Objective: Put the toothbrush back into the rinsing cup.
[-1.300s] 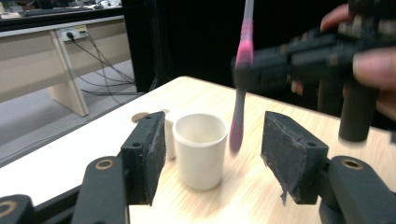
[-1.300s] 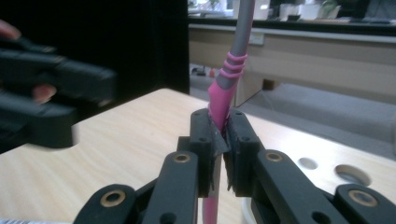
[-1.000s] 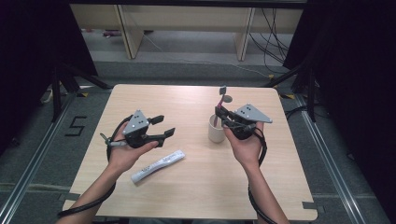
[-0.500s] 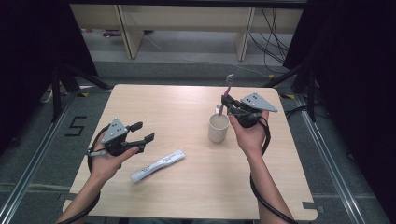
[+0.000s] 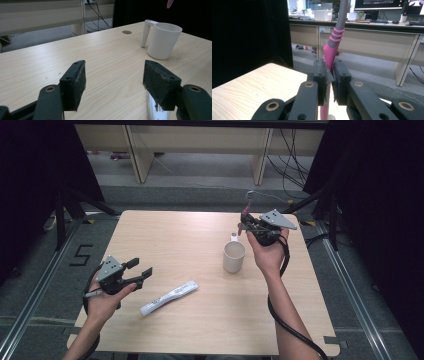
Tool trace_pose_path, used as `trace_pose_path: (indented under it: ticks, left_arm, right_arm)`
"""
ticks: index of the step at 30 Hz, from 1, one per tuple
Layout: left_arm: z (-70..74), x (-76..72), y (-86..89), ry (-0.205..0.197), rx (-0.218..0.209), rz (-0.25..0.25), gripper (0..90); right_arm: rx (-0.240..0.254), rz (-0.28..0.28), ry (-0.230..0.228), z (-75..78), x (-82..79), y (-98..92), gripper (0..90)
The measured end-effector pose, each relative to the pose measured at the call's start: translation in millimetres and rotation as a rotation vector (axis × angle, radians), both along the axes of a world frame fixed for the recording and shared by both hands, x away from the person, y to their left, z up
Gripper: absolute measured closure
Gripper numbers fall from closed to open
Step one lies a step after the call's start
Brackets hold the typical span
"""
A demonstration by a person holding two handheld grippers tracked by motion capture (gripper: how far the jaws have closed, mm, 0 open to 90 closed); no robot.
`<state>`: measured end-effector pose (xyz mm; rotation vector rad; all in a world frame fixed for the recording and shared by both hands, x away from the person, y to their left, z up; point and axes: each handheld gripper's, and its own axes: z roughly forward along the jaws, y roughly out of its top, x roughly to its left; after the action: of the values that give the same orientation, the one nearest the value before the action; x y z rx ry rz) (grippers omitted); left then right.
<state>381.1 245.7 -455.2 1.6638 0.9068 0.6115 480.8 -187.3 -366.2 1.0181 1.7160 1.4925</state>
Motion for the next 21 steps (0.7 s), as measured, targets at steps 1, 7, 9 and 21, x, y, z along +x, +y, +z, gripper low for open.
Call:
trace_pose_path:
  ticks: [1, 7, 9, 21]
  left_arm:
    - [-2.0, -0.3, 0.8, 0.001, 0.002, 0.006, 34.6]
    - [-11.7, 0.2, 6.9, 0.0, -0.005, 0.031, 34.6]
    - [-13.4, -0.5, 7.8, 0.006, -0.005, 0.038, 34.6]
    - [-25.0, -1.2, 6.5, 0.02, 0.002, 0.038, 34.4]
  right_arm:
    - [0.009, 0.01, 0.004, -0.8, 2.6, 0.7, 82.8]
    - [-0.006, -0.004, 0.005, -3.6, 13.8, 4.6, 82.8]
    - [0.005, -0.01, 0.02, -4.3, 14.1, 6.3, 82.8]
    - [0.007, -0.022, 0.054, -21.3, 35.8, 14.8, 82.7]
